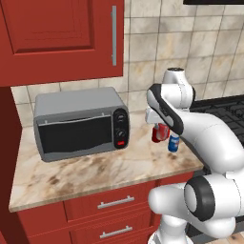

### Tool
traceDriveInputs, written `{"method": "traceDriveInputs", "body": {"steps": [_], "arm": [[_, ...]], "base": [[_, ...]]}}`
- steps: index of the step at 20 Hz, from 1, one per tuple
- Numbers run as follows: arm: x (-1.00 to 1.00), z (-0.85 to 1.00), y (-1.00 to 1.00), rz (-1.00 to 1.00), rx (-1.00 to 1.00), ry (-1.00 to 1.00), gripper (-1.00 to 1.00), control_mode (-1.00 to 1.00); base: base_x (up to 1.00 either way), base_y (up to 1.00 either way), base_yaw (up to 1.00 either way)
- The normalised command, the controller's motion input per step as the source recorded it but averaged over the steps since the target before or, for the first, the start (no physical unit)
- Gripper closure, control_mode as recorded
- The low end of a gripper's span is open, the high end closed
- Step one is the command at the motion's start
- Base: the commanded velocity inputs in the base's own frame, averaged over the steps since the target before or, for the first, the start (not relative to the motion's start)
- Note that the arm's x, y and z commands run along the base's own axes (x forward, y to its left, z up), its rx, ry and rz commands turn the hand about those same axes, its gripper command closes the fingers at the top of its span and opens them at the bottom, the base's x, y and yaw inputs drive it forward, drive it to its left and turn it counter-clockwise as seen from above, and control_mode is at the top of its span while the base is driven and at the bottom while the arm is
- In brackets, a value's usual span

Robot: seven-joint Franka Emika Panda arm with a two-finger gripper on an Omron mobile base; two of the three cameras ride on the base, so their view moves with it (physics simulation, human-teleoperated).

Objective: Four empty soda cans are scattered around the kitchen. Gather all the cans and cluster them next to the stove for recycling.

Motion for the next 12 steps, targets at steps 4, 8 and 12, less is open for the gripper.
{"method": "traceDriveInputs", "body": {"steps": [4, 8, 12], "arm": [[0.00, 0.00, 0.00, 0.00, 0.00, 0.00, 1.00, 1.00], [0.08, -0.08, -0.08, 0.00, 0.00, -0.05, 1.00, -1.00], [0.18, -0.10, -0.09, 0.00, 0.00, -0.07, 1.00, -1.00]], "base": [[0.02, -0.03, 0.00], [0.00, 0.00, 0.00], [0.00, 0.00, 0.00]]}}
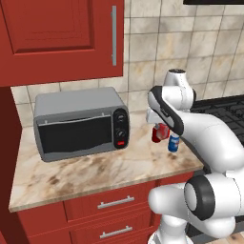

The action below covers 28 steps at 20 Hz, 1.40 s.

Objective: Four empty soda cans are scattered around the kitchen. Gather all the cans and cluster them next to the stove for recycling.

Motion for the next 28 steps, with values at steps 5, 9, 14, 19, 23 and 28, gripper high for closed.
{"method": "traceDriveInputs", "body": {"steps": [5, 9, 14, 19, 23, 28], "arm": [[0.21, -0.19, -0.01, 0.00, 0.00, -0.05, 1.00, -1.00], [0.23, -0.24, 0.00, 0.00, 0.00, 0.00, 1.00, -1.00], [0.19, -0.27, 0.00, 0.00, 0.00, 0.00, 1.00, -1.00], [0.13, -0.33, 0.00, 0.00, 0.00, 0.00, 1.00, -1.00], [0.15, -0.29, 0.00, 0.00, -0.01, 0.00, 1.00, -1.00], [0.19, -0.20, -0.03, 0.00, 0.00, 0.00, 1.00, -1.00]], "base": [[0.00, 0.00, 0.00], [0.00, 0.00, 0.00], [0.00, 0.00, 0.00], [0.00, 0.00, 0.00], [0.00, 0.00, 0.00], [0.00, 0.00, 0.00]]}}
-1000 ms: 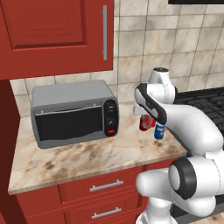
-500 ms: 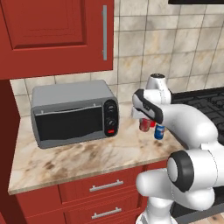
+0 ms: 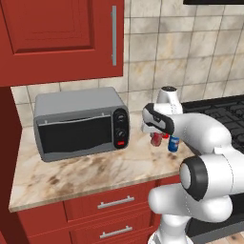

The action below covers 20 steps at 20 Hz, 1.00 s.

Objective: Four empty soda cans are scattered around the kitchen. Gather all the cans and cluster them next to the stove for recycling.

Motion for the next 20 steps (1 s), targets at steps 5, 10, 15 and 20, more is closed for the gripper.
{"method": "traceDriveInputs", "body": {"steps": [5, 10, 15, 20], "arm": [[0.20, -0.16, -0.05, 0.00, 0.00, 0.00, 1.00, -1.00], [0.17, -0.20, -0.04, 0.00, 0.00, 0.00, 1.00, -1.00], [0.12, -0.24, -0.05, 0.00, 0.00, 0.00, 1.00, -1.00], [0.05, -0.21, -0.08, 0.00, 0.00, 0.00, 1.00, -1.00]], "base": [[0.00, 0.00, 0.00], [0.00, 0.00, 0.00], [0.00, 0.00, 0.00], [0.00, 0.00, 0.00]]}}
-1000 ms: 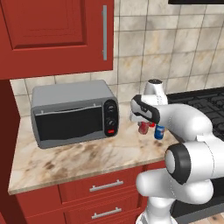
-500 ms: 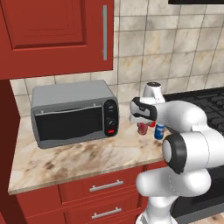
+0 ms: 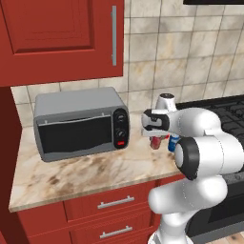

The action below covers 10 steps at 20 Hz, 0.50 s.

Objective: Four empty soda cans are scattered around the kitchen. Gather all the cans and cluster them next to the stove for recycling.

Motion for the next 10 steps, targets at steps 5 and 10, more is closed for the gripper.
{"method": "traceDriveInputs", "body": {"steps": [5, 10], "arm": [[0.01, -0.19, -0.05, 0.00, 0.00, 0.00, 1.00, -1.00], [0.02, -0.18, -0.03, 0.00, 0.00, -0.01, 1.00, -1.00]], "base": [[0.00, 0.00, 0.00], [0.00, 0.00, 0.00]]}}
